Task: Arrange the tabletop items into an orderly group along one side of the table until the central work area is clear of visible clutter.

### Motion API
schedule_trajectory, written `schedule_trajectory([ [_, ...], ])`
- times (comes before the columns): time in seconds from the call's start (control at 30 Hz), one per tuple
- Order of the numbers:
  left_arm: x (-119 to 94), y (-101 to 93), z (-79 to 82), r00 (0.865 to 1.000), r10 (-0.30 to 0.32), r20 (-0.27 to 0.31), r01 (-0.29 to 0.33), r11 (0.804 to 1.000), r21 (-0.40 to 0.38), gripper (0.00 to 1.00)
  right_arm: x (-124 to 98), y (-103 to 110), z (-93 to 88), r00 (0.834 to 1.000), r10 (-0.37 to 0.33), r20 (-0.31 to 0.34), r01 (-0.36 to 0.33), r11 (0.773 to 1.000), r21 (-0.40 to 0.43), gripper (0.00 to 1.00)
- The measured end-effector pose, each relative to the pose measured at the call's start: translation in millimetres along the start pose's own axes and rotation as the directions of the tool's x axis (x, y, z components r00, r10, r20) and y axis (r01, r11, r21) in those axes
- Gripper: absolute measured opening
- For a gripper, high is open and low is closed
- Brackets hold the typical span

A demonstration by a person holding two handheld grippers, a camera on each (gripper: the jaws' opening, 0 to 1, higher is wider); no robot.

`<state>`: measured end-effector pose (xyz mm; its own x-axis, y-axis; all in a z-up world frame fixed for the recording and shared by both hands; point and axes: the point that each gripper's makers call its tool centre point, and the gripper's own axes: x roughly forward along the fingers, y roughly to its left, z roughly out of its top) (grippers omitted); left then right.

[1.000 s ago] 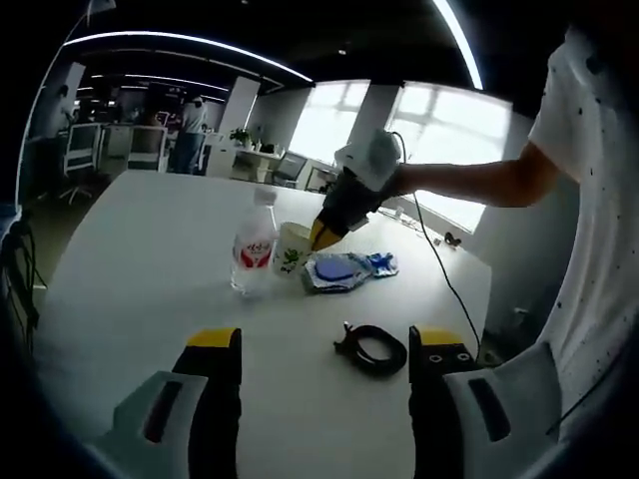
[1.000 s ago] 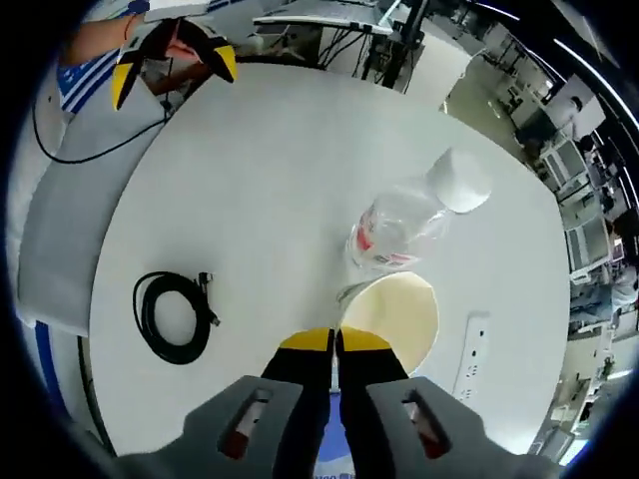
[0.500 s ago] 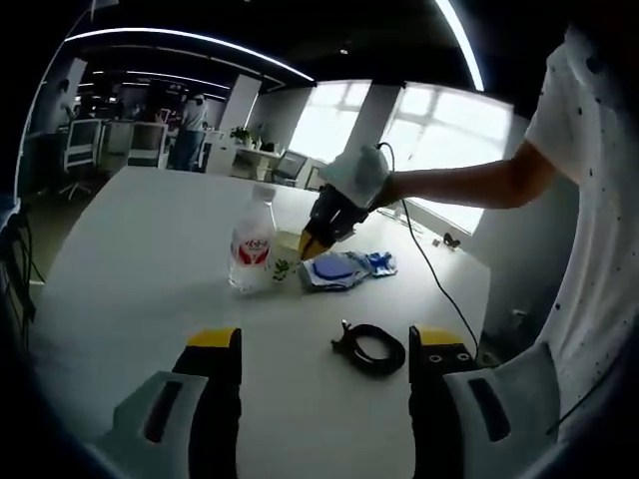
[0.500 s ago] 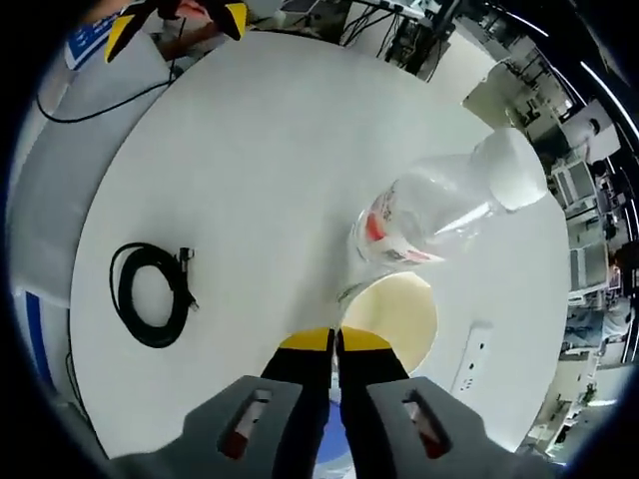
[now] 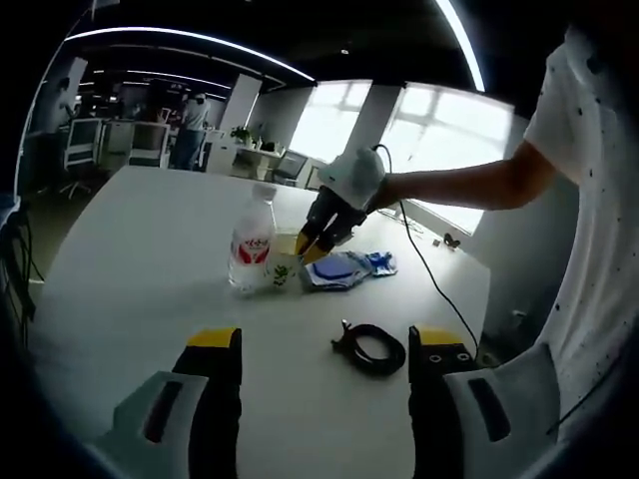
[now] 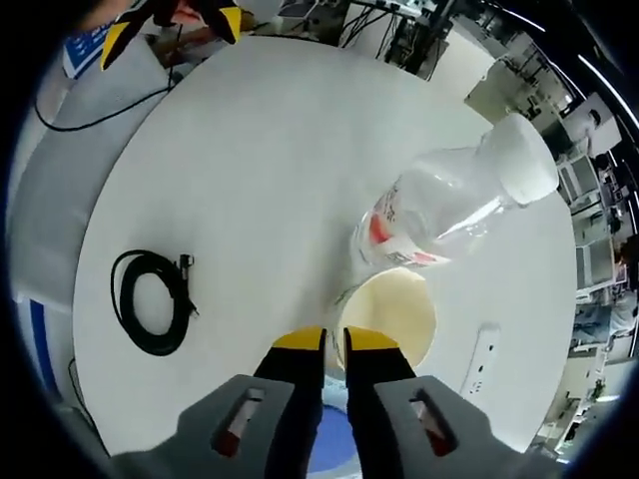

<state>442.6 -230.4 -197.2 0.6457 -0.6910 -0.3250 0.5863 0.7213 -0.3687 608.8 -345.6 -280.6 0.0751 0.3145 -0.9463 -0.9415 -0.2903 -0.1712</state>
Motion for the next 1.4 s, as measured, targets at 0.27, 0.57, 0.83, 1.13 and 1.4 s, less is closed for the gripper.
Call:
schedule_trajectory([
  [0.27, 0, -1.1, 0.1, 1.0, -0.002, 0.001, 0.002, 1.0, 0.001, 0.69, 0, -1, -1.2, 1.0, -0.007, -0.004, 0.007, 1.0, -0.004, 0.09],
  [0.57, -2, -1.4, 0.4, 1.0, 0.0, -0.001, 0.0, 1.0, 0.004, 0.69, -1, -1, -0.3, 1.0, -0.018, 0.008, 0.018, 1.0, 0.001, 0.18],
  [0.83, 0, -3.1, 3.4, 1.0, -0.003, 0.0, 0.003, 1.0, 0.011, 0.69, -3, -1, 2.0, 0.999, -0.027, 0.022, 0.027, 1.0, 0.016, 0.22],
  [1.13, 0, -5.7, 5.3, 1.0, -0.007, -0.004, 0.007, 1.0, 0.019, 0.69, -9, -3, 6.1, 0.998, -0.047, 0.049, 0.045, 0.998, 0.04, 0.26],
  [1.4, 0, -7.7, 7.7, 1.0, -0.01, -0.005, 0.01, 1.0, 0.026, 0.69, -15, -4, 10.1, 0.995, -0.067, 0.076, 0.062, 0.996, 0.064, 0.3],
])
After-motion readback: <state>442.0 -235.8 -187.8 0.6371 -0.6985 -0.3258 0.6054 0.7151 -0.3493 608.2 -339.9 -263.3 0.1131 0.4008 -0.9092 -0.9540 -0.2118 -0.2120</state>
